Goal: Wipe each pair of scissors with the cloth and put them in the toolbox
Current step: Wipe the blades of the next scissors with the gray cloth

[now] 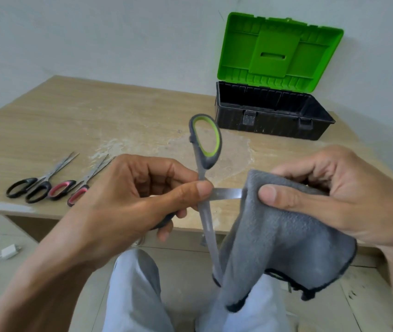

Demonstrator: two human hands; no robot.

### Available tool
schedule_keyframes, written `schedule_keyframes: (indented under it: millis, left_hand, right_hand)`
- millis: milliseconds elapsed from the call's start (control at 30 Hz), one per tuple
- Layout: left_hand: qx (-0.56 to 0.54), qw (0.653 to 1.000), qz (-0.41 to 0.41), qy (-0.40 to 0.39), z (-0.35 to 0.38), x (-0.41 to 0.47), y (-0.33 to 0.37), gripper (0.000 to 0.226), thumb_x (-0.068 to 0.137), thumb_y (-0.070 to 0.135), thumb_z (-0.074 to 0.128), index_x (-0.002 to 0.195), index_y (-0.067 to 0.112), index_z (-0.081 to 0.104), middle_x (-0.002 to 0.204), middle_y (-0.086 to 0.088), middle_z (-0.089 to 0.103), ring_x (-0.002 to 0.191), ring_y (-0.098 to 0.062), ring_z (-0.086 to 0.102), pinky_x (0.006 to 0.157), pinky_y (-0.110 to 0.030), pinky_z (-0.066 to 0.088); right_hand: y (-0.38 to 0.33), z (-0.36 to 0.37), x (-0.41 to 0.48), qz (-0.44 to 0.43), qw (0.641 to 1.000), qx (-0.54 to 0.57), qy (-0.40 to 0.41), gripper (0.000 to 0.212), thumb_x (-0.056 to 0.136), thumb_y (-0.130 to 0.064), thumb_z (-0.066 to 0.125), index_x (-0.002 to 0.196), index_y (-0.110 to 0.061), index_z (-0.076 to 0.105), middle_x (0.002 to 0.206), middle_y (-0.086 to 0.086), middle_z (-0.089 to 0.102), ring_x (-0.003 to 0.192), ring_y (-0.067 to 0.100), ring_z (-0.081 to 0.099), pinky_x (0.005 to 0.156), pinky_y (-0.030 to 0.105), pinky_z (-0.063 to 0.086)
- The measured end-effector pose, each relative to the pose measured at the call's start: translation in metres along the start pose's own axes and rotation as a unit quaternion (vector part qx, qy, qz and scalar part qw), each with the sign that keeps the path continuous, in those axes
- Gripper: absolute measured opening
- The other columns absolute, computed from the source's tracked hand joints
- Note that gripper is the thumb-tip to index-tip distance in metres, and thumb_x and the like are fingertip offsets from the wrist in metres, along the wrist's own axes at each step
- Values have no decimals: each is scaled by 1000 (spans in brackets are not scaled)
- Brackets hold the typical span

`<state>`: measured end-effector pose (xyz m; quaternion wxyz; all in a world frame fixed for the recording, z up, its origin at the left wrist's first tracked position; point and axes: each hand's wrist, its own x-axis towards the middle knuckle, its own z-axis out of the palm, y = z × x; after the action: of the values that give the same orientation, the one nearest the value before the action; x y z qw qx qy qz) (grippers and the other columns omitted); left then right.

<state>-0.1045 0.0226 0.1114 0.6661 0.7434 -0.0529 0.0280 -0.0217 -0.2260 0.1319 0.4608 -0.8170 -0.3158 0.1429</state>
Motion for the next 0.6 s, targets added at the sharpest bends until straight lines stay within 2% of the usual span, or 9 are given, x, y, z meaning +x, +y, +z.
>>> schedule_keyframes:
  millis: [200, 267, 333, 400, 467, 500, 533, 600]
  left_hand:
    - [5, 1000, 0, 9, 1, 1, 3, 16, 73, 27, 76, 66, 13, 76, 51, -2, 58, 36, -13, 46, 40, -15, 38]
    - [5, 1000, 0, -2, 7, 4, 3, 16, 73, 27, 76, 66, 13, 76, 51, -1, 58, 37, -11, 47, 40, -15, 38]
    - [11, 1000, -4, -12, 11, 5, 2, 15, 73, 26, 77, 67, 12, 76, 51, 0, 59, 38, -9, 48, 40, -15, 39]
    - [13, 1000, -9, -18, 12, 5, 0, 15, 73, 26, 77, 68, 11, 77, 52, 0, 59, 38, -9, 49, 40, -15, 39]
    - [11, 1000, -16, -21, 9, 4, -2, 16, 72, 27, 77, 68, 11, 77, 52, -2, 59, 39, -11, 48, 40, -16, 39]
    - [6, 1000, -22, -21, 7, 4, -2, 16, 72, 27, 76, 68, 11, 77, 52, -3, 58, 39, -13, 47, 40, -16, 39]
    - [-2, 999, -28, -18, 5, 3, -3, 16, 72, 26, 76, 68, 10, 77, 52, -3, 58, 39, -13, 47, 40, -17, 39]
    - [-10, 999, -37, -13, 2, 3, -2, 17, 71, 26, 76, 68, 9, 77, 52, -4, 57, 39, -14, 45, 39, -17, 38]
  right_hand:
    - [1, -5, -4, 6, 1000, -7, 22, 36, 86, -53, 73, 94, -20, 85, 84, 11, 82, 76, 41, 77, 64, 67, 58]
    - [0, -1, -1, 3, 1000, -14, 9, 37, 87, -53, 73, 92, -18, 84, 80, 14, 80, 70, 44, 74, 59, 64, 57]
    - [0, 6, 3, 4, 1000, -10, -15, 33, 91, -50, 74, 88, -17, 83, 74, 14, 77, 63, 40, 70, 53, 51, 55]
    - [0, 11, 4, -3, 999, -1, -33, 29, 94, -44, 73, 83, -19, 82, 69, 11, 74, 56, 31, 65, 51, 34, 48]
    - [1, 11, 4, 1, 999, 11, -45, 27, 94, -42, 73, 80, -19, 82, 68, 11, 74, 55, 24, 65, 51, 28, 46]
    - [2, 8, 4, 5, 999, 14, -46, 30, 94, -43, 74, 82, -18, 82, 69, 12, 75, 57, 27, 67, 51, 30, 49]
    - [3, 4, 4, 10, 999, 16, -46, 33, 94, -45, 74, 84, -15, 83, 72, 15, 75, 60, 34, 70, 52, 38, 53]
    - [5, -3, 2, 24, 999, 18, -36, 37, 91, -48, 74, 90, -12, 83, 79, 20, 77, 68, 48, 71, 56, 59, 56]
